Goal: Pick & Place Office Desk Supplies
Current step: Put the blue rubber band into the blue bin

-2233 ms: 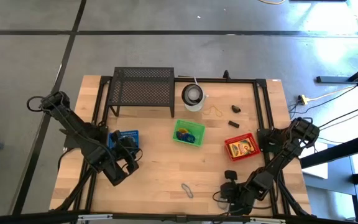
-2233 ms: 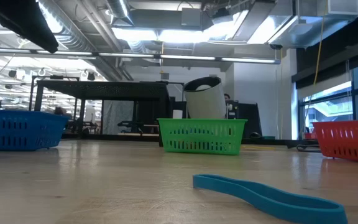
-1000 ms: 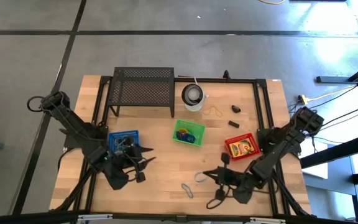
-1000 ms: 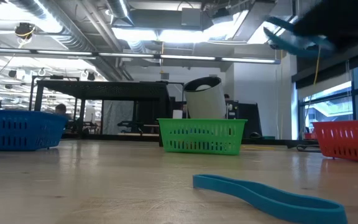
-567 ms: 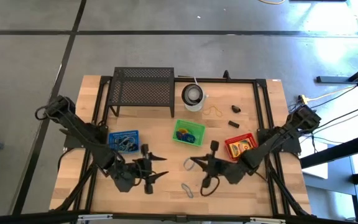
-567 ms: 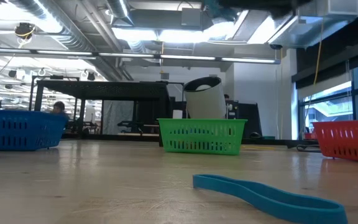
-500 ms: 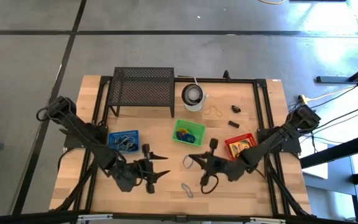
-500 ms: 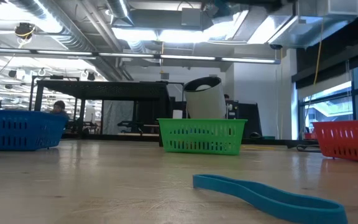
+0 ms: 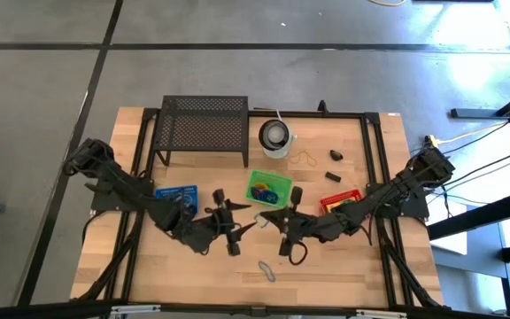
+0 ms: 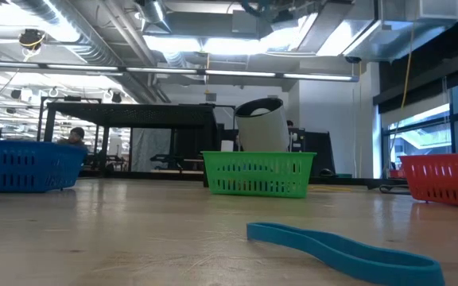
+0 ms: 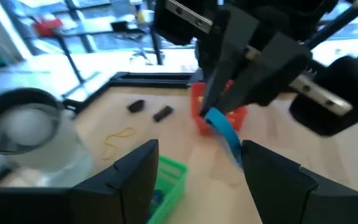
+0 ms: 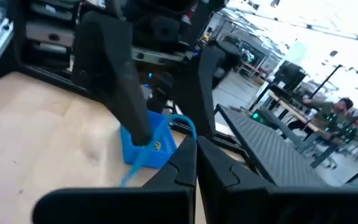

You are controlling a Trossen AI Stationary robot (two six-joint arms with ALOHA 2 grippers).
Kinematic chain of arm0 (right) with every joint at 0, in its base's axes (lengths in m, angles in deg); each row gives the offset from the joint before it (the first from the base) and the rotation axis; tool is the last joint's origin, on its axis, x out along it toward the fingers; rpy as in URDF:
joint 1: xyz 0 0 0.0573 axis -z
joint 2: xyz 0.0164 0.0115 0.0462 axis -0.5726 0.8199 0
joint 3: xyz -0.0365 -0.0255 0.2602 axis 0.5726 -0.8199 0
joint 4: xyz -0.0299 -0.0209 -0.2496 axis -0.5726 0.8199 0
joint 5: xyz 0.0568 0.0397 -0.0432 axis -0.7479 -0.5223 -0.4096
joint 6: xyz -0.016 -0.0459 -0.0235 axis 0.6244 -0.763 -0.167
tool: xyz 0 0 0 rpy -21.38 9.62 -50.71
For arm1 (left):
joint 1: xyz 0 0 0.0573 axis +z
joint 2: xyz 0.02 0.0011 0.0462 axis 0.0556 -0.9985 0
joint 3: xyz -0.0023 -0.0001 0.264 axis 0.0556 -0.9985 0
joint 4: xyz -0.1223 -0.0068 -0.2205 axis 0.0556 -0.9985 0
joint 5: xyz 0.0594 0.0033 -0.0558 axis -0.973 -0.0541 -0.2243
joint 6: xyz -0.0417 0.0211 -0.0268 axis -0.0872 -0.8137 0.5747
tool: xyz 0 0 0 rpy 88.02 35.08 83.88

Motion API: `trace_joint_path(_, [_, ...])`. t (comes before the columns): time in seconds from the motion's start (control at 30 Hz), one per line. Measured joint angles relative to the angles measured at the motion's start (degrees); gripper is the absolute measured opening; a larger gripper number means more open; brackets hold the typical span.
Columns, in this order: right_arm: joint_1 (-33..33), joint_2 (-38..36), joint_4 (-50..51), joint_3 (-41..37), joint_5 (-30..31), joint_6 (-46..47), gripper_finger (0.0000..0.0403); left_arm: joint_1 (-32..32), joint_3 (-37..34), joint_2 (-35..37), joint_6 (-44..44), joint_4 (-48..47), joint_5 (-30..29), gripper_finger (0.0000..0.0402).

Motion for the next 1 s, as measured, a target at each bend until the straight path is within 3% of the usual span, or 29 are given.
trace_joint_path(0.2, [0.0, 0.0, 0.5, 0.0, 0.0, -3.0, 0.0003, 2.4, 0.0, 0.0, 4.8, 0.0, 10.9, 0.0223])
trace_joint_path(0.53, [0.0, 0.0, 0.5, 0.0, 0.0, -2.8, 0.0003, 3.5, 0.0, 0.0, 8.0, 0.9, 12.4, 0.0207])
trace_joint_path(0.67, [0.0, 0.0, 0.5, 0.0, 0.0, -2.7, 0.0003, 3.5, 0.0, 0.0, 7.8, 0.8, 12.2, 0.0163])
trace_joint_path(0.93, [0.0, 0.0, 0.5, 0.0, -0.2, -1.8, 0.0003, 3.3, 0.0, 0.0, 5.0, 0.8, 12.5, 0.0024])
trace_joint_path(1.0, [0.0, 0.0, 0.5, 0.0, -0.2, 0.5, 0.0006, 3.3, 0.0, 0.0, 4.9, 0.8, 13.7, 0.0008])
